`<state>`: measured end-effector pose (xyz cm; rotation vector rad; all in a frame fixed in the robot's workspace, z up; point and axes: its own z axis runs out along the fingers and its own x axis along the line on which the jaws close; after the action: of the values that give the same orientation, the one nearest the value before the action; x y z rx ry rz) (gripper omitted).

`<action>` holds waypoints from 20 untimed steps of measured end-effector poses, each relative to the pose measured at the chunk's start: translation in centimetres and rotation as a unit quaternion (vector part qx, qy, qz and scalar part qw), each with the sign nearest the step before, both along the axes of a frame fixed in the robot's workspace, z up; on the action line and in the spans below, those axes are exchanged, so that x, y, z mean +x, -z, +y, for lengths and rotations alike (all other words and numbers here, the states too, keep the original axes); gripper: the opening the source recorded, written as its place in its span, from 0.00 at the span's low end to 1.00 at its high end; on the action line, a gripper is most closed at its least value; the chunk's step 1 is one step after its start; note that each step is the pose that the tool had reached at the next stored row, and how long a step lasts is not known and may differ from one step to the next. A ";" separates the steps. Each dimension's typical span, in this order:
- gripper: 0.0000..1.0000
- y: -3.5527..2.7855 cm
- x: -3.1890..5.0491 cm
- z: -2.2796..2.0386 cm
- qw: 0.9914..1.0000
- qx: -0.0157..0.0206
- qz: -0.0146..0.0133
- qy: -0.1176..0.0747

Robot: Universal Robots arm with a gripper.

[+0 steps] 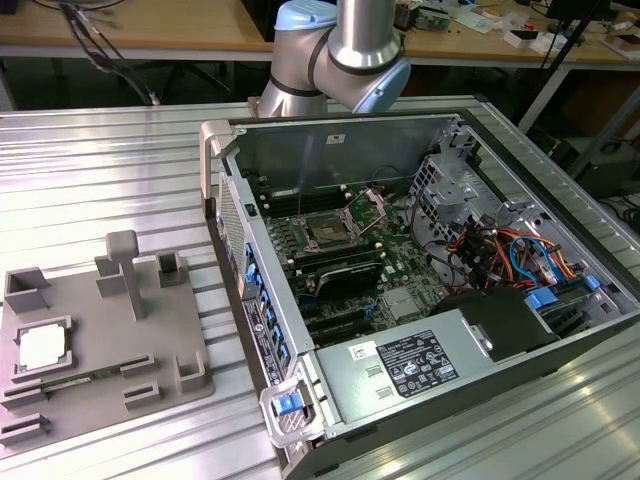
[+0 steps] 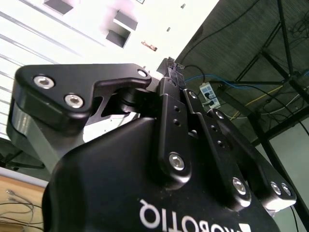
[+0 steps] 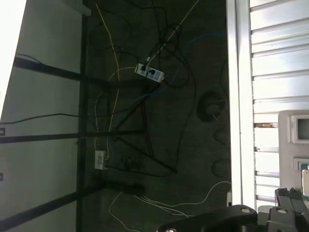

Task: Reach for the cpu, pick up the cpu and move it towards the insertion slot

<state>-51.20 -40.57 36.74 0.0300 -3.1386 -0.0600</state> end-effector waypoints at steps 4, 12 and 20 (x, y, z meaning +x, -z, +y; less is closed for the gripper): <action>0.11 0.00 -0.20 0.00 1.000 0.000 0.000 0.000; 0.11 -0.01 -0.38 0.00 1.000 0.000 0.000 0.000; 0.11 0.00 -0.96 0.00 1.000 0.000 0.000 0.000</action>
<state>-52.16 -40.57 36.74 0.0299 -3.1385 -0.0600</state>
